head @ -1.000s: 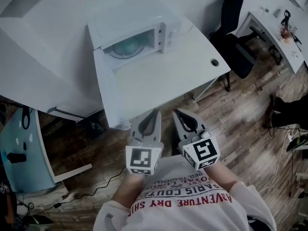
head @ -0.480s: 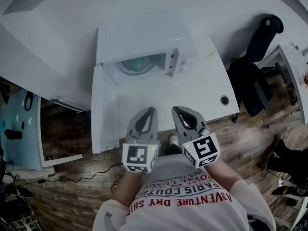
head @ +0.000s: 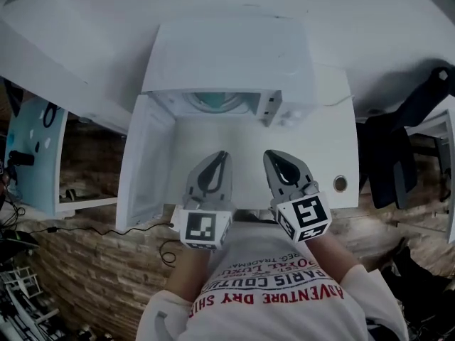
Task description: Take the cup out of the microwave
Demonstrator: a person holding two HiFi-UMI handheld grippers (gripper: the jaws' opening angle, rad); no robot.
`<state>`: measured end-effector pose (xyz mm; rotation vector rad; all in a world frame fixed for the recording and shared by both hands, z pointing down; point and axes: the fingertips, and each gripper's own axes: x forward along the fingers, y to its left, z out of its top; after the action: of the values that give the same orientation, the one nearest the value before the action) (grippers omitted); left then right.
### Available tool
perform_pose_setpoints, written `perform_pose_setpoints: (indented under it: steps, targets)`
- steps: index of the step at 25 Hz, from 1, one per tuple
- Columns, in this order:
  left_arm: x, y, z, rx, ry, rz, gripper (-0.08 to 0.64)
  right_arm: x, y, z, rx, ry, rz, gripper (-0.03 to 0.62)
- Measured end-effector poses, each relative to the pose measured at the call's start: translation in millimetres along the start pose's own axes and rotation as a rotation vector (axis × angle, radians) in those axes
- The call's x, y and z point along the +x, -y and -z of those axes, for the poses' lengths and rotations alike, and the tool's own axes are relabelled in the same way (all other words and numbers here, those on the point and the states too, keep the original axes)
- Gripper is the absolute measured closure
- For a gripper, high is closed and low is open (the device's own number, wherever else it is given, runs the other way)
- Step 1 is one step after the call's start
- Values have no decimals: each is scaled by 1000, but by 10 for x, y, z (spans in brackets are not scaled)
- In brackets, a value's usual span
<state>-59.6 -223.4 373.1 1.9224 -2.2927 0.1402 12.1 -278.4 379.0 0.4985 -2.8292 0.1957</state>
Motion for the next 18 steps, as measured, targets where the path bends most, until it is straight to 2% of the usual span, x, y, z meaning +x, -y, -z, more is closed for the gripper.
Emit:
perform_pose_setpoints:
  steps: [8, 15, 18]
  targets:
    - [355, -300, 276, -43, -51, -91, 538, 498, 147, 63, -30, -10, -60, 580]
    - [738, -479, 411, -75, -41, -82, 538, 925, 254, 151, -29, -15, -42, 580]
    - [905, -600, 550, -41, -55, -78, 538, 1103, 295, 216, -18, -27, -31, 580]
